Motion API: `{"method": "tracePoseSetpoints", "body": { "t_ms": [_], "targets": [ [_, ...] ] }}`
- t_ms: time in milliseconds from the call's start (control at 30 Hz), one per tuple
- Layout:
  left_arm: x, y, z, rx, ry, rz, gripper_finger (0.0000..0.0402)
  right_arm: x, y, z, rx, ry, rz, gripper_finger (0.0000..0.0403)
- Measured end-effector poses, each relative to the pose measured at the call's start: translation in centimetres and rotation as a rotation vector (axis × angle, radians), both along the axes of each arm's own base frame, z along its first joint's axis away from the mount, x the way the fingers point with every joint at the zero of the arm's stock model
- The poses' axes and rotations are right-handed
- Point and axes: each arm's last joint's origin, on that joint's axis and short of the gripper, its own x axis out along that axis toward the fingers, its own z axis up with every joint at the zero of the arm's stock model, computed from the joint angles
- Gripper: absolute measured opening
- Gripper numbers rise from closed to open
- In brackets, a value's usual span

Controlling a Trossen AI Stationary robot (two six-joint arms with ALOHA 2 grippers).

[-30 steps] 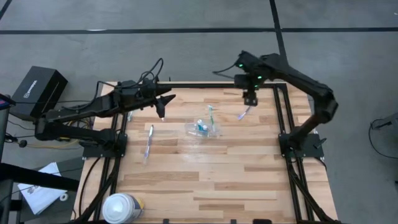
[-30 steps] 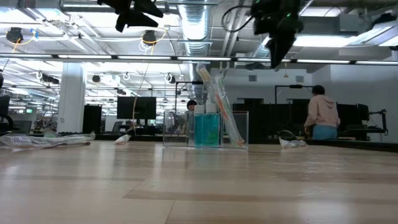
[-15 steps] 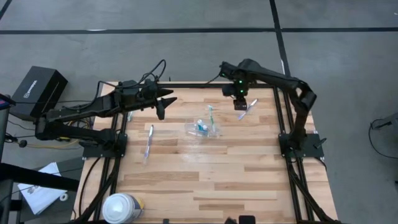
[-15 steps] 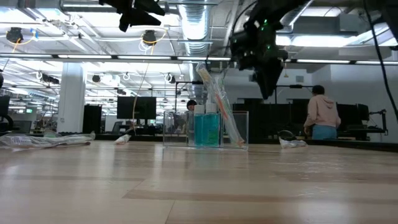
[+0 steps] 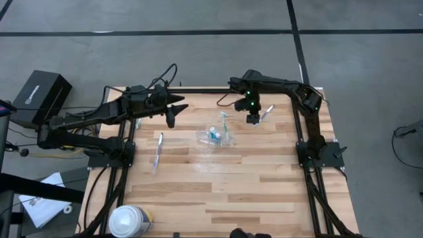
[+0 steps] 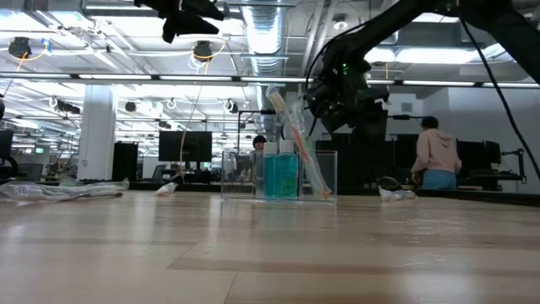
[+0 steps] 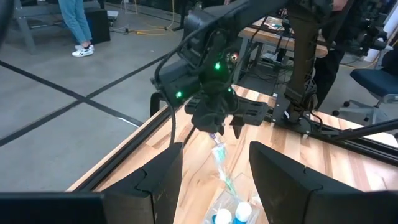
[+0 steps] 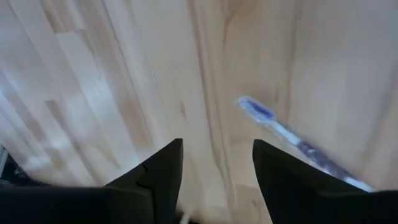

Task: Pick & Place toothbrushing station
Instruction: Put the right purple toothbrush into the transparent organizer

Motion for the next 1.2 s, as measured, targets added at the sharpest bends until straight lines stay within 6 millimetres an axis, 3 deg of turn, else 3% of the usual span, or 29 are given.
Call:
{"method": "tracePoseSetpoints", "body": {
  "t_ms": [367, 867, 1200],
  "targets": [
    [0.0, 0.1, 0.0, 0.039, 0.018, -0.006, 0.0182, -0.7, 0.9, -3.0, 0.027, 0.005, 0.000, 0.0182],
    [0.0, 0.1, 0.0, 0.035, 0.016, -0.013, 0.0182, -0.4, 0.2, -1.5, -0.060, -0.104, -0.037, 0.0182],
    [0.0, 0.1, 0.0, 0.036, 0.016, -0.013, 0.0182, -0.2, -0.1, -1.5, -0.078, -0.136, -0.030, 0.0182]
  ]
}}
